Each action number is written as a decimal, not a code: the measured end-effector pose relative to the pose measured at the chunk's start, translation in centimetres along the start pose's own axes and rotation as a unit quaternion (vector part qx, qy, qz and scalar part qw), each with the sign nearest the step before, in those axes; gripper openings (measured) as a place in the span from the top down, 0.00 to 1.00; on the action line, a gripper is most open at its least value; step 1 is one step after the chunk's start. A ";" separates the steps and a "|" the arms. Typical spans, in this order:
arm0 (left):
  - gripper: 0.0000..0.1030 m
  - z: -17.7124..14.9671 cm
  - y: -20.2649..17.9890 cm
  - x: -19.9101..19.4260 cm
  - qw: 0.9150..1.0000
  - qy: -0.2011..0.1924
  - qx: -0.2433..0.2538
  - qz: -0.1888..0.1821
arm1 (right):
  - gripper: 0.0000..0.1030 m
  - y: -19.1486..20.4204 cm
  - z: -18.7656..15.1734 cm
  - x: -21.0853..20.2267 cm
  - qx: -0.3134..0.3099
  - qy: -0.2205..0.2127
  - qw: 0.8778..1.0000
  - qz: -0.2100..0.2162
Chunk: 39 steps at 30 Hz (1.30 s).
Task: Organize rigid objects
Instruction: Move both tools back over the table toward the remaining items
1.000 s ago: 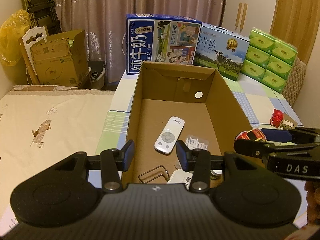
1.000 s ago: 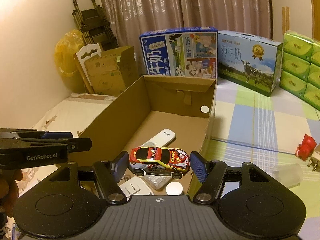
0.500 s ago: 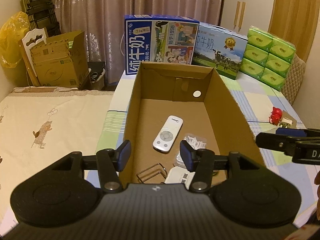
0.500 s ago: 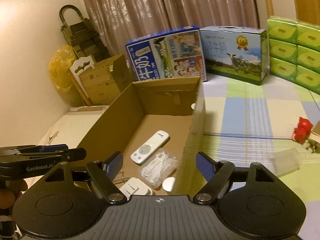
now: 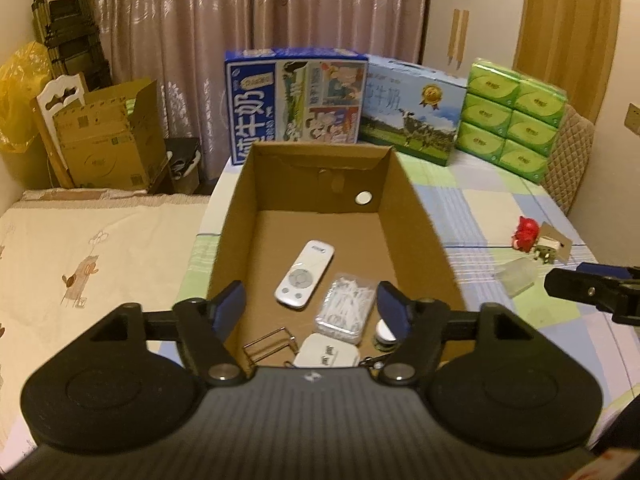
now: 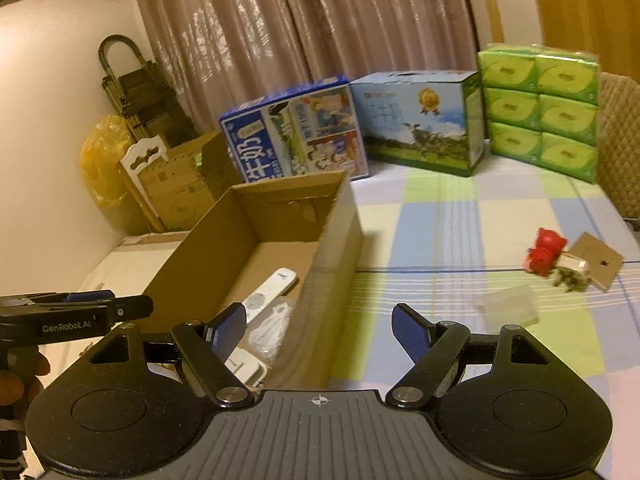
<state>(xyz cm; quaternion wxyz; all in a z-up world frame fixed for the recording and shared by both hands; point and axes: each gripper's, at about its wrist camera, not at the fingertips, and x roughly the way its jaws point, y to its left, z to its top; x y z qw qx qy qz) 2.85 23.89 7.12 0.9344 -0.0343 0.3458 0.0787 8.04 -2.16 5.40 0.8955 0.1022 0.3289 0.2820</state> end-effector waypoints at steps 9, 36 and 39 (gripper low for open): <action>0.21 1.1 -4.1 -1.7 0.999 -0.022 0.021 -0.024 | 0.25 -3.2 -0.1 -4.5 0.024 -0.024 0.999 -0.027; 0.16 1.5 -20.0 2.6 0.989 -0.020 0.076 -0.124 | 0.25 -17.0 -2.2 -12.5 0.098 -0.051 0.982 -0.153; 0.16 1.0 -21.2 4.0 0.989 -0.013 0.079 -0.126 | 0.25 -18.3 -2.4 -11.9 0.095 -0.046 0.981 -0.163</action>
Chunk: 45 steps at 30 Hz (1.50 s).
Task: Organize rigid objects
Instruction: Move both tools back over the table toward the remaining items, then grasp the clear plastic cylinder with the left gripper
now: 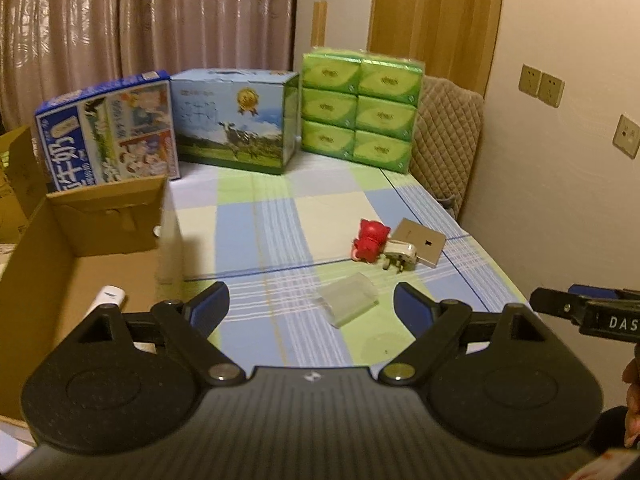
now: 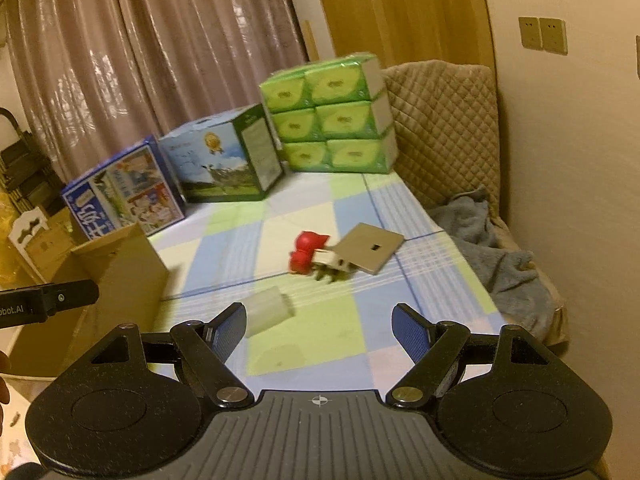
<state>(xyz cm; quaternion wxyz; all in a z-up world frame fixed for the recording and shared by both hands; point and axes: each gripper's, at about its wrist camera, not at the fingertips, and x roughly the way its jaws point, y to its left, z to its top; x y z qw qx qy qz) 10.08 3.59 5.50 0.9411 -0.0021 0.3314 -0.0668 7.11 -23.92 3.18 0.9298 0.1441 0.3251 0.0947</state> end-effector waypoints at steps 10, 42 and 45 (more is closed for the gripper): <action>0.16 -2.1 -2.6 6.7 1.000 0.006 -0.013 0.016 | 0.25 -3.2 0.3 5.5 -0.012 0.012 1.000 -0.018; 0.17 -4.9 -5.5 21.7 0.996 0.023 -0.024 0.083 | 0.25 -7.3 1.8 19.4 -0.044 0.061 0.996 -0.043; 0.17 -5.2 -4.9 20.9 0.996 0.028 -0.004 0.087 | 0.25 -7.2 1.8 19.3 -0.039 0.057 0.997 -0.041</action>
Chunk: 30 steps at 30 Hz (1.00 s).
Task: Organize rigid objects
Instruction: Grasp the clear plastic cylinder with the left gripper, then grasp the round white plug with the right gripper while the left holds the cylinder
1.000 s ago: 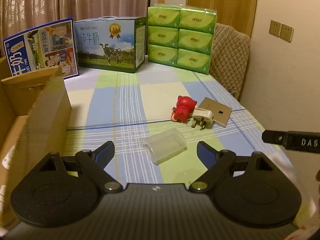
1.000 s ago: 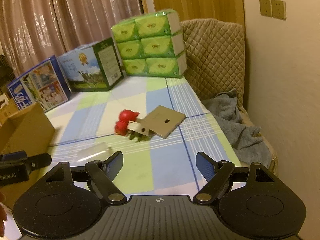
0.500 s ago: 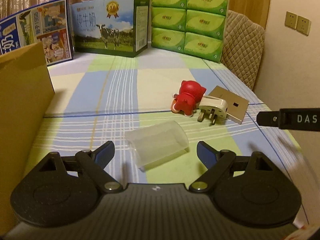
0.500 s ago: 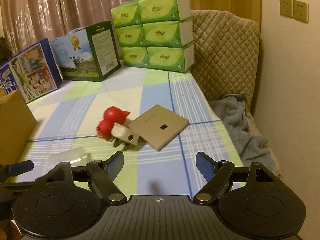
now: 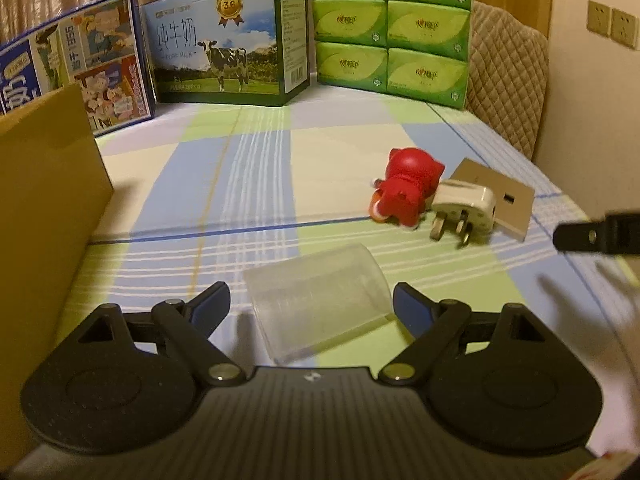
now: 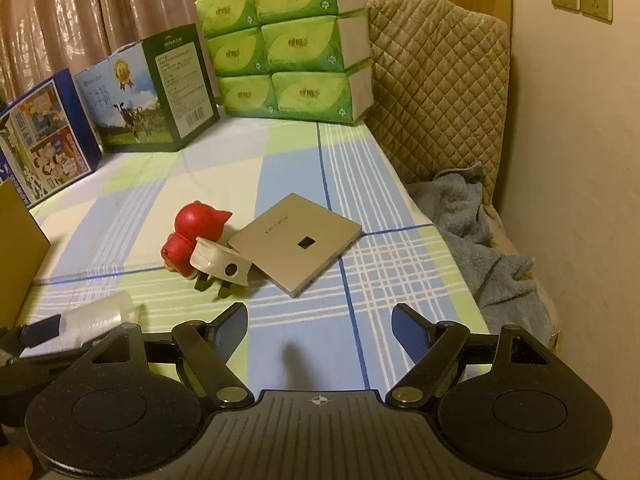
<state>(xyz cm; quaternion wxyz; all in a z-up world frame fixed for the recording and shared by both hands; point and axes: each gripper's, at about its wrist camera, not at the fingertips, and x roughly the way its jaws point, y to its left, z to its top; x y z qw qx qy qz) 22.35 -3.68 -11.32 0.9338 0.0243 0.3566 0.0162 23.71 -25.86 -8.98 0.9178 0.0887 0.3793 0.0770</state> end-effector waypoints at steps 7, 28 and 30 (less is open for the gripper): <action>0.17 -0.3 1.9 -0.7 1.000 0.001 0.000 0.000 | 0.25 0.9 0.1 0.0 -0.008 -0.003 1.000 0.011; 0.34 0.9 2.4 -2.4 0.998 -0.001 0.045 -0.033 | 0.25 3.5 0.0 1.4 -0.053 0.000 0.998 0.036; 0.34 1.2 2.8 -2.8 0.998 -0.004 0.049 -0.041 | 0.25 3.9 0.1 1.8 -0.060 -0.002 0.997 0.042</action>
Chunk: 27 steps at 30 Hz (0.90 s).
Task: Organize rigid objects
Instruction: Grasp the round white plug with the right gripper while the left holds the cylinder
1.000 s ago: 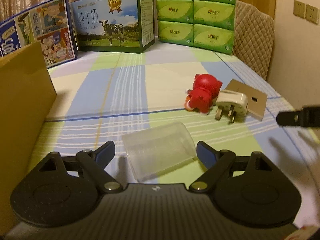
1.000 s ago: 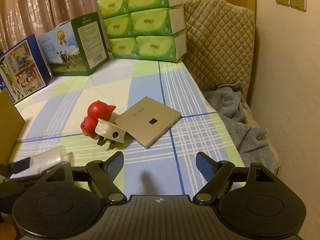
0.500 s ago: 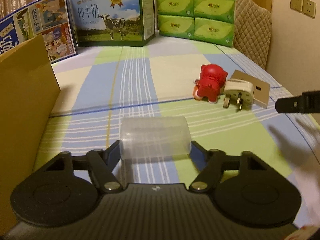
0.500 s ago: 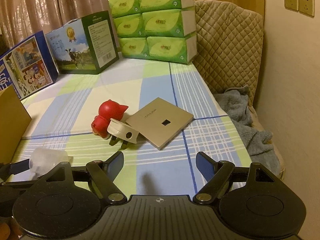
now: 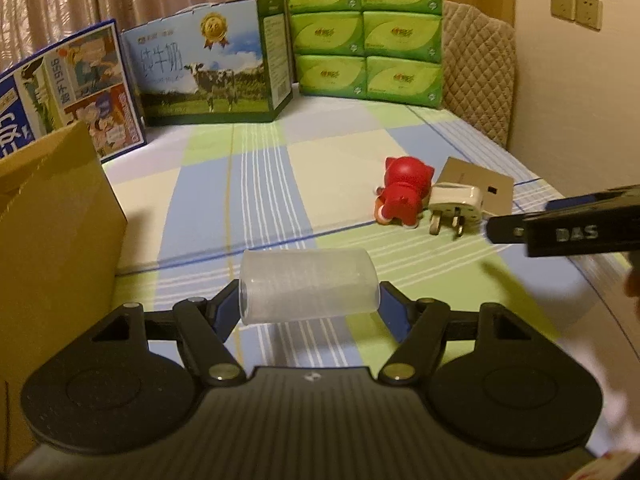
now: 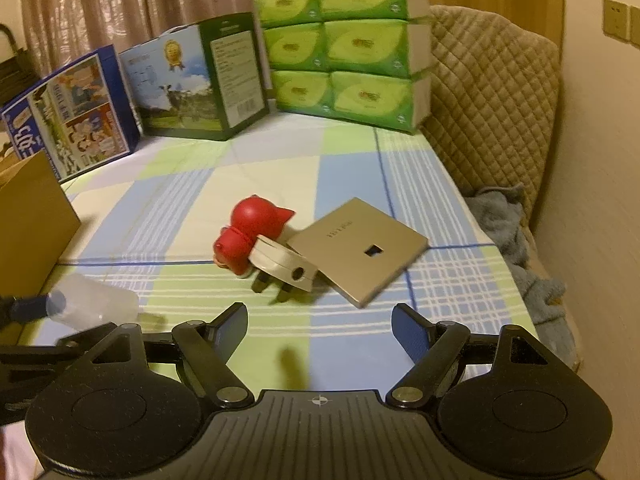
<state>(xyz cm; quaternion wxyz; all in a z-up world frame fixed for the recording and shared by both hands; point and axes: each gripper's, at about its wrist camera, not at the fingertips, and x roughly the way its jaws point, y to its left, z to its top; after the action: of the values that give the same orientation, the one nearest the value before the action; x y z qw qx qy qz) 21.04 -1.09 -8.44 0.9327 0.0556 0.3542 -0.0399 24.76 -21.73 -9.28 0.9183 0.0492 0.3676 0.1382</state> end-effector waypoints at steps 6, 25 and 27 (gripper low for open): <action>0.34 0.3 0.8 -0.2 1.000 -0.006 -0.016 -0.022 | 0.25 0.2 0.9 1.6 0.022 -0.012 0.999 0.036; 0.34 0.1 1.4 0.5 0.999 0.006 -0.038 -0.034 | 0.44 -0.4 2.7 5.8 0.085 -0.005 0.995 0.056; 0.34 0.1 1.4 0.6 0.999 0.007 -0.038 -0.034 | 0.47 -0.4 2.6 5.7 0.082 -0.005 0.995 0.053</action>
<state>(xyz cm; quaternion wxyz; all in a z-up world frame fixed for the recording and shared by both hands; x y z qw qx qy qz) 21.66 0.23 -8.66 0.9297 0.0080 0.3636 -0.0581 30.62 -20.42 -11.25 0.9043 0.1449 0.3701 0.1556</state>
